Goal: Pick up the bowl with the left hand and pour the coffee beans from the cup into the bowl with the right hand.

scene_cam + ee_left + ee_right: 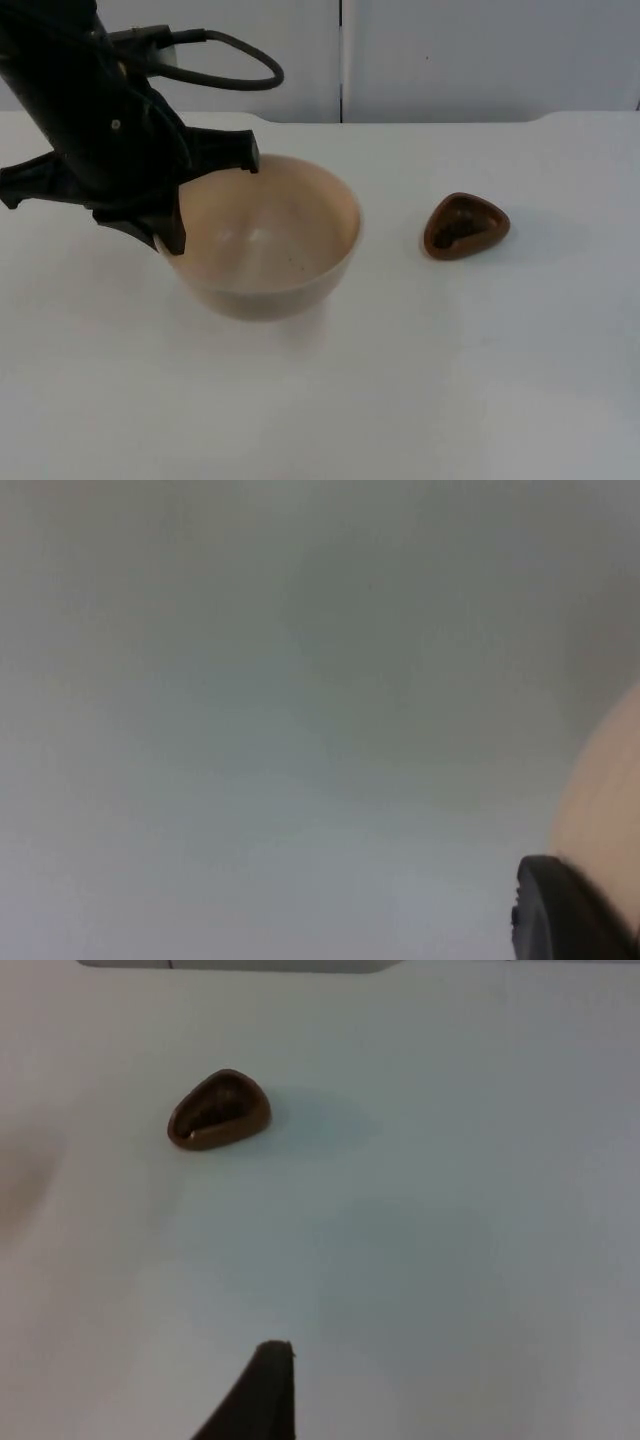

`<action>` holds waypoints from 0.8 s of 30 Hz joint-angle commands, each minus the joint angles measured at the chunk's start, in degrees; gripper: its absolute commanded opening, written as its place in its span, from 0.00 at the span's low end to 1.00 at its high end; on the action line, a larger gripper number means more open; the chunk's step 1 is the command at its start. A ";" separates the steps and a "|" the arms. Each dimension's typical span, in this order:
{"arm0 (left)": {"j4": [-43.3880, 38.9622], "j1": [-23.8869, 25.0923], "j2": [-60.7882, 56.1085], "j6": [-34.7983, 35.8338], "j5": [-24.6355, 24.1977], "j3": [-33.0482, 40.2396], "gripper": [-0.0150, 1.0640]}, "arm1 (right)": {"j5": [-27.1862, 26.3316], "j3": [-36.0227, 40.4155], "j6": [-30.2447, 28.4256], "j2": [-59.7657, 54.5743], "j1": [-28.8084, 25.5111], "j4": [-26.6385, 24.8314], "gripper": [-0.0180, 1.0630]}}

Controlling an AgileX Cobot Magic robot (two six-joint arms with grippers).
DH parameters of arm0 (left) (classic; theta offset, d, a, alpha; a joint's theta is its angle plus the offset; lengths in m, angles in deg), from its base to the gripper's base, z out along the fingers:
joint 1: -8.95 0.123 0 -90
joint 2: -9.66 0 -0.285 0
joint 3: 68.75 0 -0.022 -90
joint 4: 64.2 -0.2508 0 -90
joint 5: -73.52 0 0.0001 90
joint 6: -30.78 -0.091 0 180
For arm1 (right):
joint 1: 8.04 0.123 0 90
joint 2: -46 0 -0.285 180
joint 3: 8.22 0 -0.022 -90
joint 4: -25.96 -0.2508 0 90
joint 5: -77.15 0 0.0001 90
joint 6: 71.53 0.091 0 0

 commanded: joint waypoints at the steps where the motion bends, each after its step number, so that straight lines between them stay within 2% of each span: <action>1: -0.11 -0.23 -0.75 0.56 0.62 -0.23 0.01 | -2.47 -1.36 -0.60 -2.79 -0.36 -0.29 0.99; 8: 0.09 -0.23 -0.75 0.54 0.62 -0.23 0.01 | -9.87 -7.22 -1.33 -17.87 -0.36 -0.40 0.99; 10: 0.09 -0.23 -0.75 0.54 0.62 -0.23 0.01 | -10.03 -7.88 -1.62 -19.06 -0.36 -0.40 0.99; 13: 0.09 -0.23 -0.75 0.54 0.62 -0.23 0.01 | -10.35 -13.19 -3.12 -27.06 -0.36 -0.40 0.99; 18: 0.09 -0.23 -0.75 0.54 0.62 -0.23 0.01 | -10.35 -18.20 -3.70 -33.72 -0.36 -0.40 0.99; 22: 0.09 -0.23 -0.75 0.54 0.72 -0.23 0.01 | -9.15 -25.87 -3.70 -43.71 -0.36 -0.55 0.99; 24: 0.09 -0.23 -0.75 0.54 0.72 -0.23 0.01 | -8.66 -26.78 -3.70 -44.87 -0.36 -0.55 0.99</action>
